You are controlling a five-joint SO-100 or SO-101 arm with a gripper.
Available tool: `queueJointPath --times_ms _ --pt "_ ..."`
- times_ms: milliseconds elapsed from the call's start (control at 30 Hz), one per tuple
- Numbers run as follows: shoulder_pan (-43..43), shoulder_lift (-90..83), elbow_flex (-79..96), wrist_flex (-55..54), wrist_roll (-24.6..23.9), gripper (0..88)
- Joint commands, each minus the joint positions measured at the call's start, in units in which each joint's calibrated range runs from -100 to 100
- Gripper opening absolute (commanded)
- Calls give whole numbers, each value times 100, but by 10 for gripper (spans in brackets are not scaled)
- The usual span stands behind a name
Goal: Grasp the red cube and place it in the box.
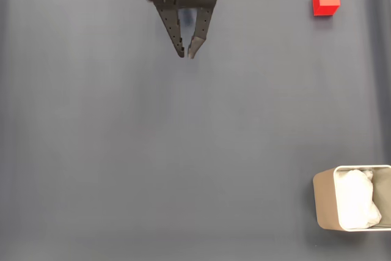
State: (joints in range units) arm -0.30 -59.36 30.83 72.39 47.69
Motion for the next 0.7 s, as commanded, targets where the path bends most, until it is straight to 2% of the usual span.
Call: queueJointPath --times_ms 0,367,667 --pt "-6 312 -757 31 39 0" --pt "1 1326 -1915 -289 10 0" --pt "-34 1629 -1979 -739 93 0"
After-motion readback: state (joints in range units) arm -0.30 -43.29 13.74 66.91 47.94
